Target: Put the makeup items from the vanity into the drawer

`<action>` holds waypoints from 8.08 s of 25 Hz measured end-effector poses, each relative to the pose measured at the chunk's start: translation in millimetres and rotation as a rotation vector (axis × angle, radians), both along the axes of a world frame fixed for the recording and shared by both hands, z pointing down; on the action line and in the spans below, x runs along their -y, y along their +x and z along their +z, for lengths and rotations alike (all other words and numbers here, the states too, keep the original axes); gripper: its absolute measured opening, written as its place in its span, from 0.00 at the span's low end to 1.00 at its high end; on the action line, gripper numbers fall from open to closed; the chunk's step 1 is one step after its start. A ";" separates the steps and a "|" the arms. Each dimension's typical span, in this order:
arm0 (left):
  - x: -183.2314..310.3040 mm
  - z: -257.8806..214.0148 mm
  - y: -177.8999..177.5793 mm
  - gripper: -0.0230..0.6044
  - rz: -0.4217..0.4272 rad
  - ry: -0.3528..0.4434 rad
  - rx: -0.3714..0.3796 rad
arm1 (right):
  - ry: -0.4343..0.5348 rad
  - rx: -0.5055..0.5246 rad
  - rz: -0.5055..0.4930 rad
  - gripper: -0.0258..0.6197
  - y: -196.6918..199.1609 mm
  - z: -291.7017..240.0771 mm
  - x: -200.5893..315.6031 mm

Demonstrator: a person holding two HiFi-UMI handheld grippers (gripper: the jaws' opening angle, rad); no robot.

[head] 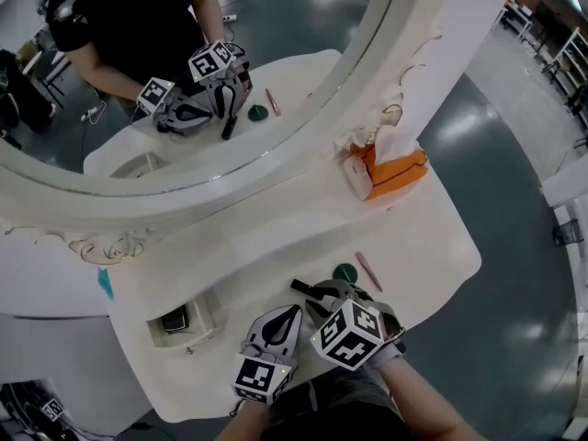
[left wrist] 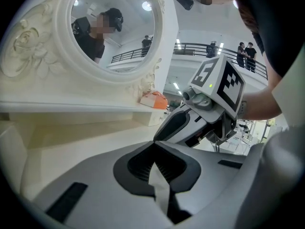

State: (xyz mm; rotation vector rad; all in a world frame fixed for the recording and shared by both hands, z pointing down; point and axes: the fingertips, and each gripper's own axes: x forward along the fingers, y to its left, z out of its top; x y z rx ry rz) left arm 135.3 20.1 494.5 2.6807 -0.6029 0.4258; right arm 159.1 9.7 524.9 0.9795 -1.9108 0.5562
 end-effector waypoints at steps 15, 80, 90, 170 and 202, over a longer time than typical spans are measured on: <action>13.7 5.0 -0.2 0.06 -0.066 0.009 0.017 | -0.067 -0.007 -0.079 0.22 -0.4 25.2 10.7; 16.5 -39.5 -202.5 0.06 -0.569 0.108 0.004 | 0.083 0.061 -0.592 0.20 -221.4 -54.1 28.1; 15.4 -40.8 -232.7 0.06 -0.632 0.105 0.011 | 0.075 0.070 -0.642 0.20 -253.0 -52.1 28.2; 9.5 -45.5 -259.7 0.06 -0.673 0.105 0.006 | 0.053 0.101 -0.616 0.20 -264.6 -54.1 28.4; -3.7 -44.5 -213.8 0.06 -0.537 0.113 -0.011 | 0.101 0.152 -0.511 0.07 -228.4 -63.8 9.4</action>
